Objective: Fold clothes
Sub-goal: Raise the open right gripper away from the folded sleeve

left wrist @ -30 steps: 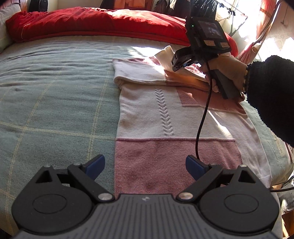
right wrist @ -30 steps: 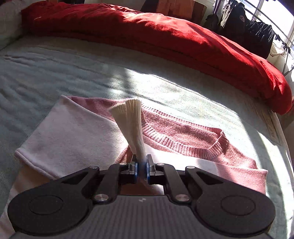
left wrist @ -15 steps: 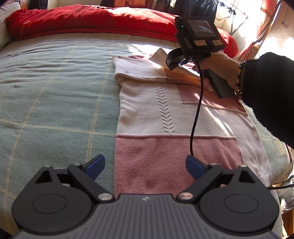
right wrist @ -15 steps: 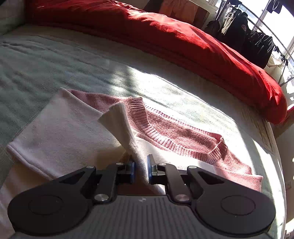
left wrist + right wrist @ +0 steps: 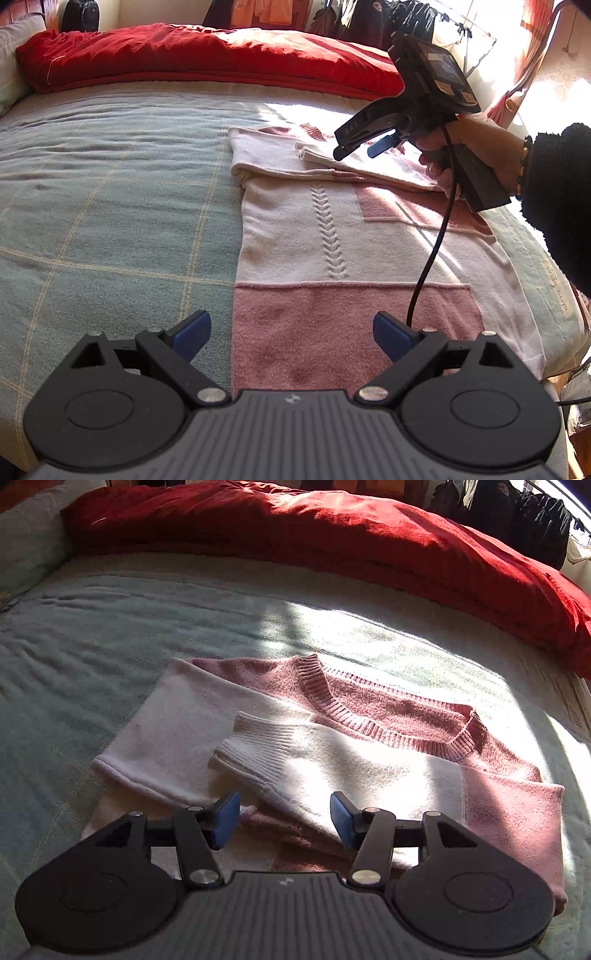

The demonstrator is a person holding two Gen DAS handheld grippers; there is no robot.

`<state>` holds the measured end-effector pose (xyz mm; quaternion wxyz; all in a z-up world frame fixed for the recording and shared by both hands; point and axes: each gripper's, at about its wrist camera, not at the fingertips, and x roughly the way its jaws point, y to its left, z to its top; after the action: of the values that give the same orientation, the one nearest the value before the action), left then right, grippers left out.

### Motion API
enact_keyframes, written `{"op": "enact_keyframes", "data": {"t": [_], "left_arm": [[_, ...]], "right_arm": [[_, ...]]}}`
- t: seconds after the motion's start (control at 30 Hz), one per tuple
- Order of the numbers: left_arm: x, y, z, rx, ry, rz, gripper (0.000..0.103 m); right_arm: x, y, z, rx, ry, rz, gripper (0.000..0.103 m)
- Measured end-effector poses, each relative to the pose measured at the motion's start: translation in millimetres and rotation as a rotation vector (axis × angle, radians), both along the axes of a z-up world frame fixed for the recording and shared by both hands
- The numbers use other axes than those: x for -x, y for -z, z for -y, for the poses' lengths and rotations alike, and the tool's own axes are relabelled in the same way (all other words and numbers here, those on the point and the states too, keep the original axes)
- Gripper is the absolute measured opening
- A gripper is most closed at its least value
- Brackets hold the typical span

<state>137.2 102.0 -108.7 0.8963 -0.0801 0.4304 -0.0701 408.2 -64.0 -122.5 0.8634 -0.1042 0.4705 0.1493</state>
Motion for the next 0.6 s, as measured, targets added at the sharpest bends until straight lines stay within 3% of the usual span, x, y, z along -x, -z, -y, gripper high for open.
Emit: {"op": "enact_keyframes", "data": {"t": [0.17,0.27,0.6], "left_arm": [[-3,-7,8,-0.026,0.015,0.025,0.094],[-11,-12,16,-0.032,0.038,0.029,0.094],[-79,-25,76,-0.036,0.134,0.027,0.094]], "right_arm": [[14,-32,44,-0.076,0.044,0.023,0.059],[18,-39,86,-0.084,0.093,0.028,0.068],[39,-15,234,-0.016,0.294,0.05,0.072]]}}
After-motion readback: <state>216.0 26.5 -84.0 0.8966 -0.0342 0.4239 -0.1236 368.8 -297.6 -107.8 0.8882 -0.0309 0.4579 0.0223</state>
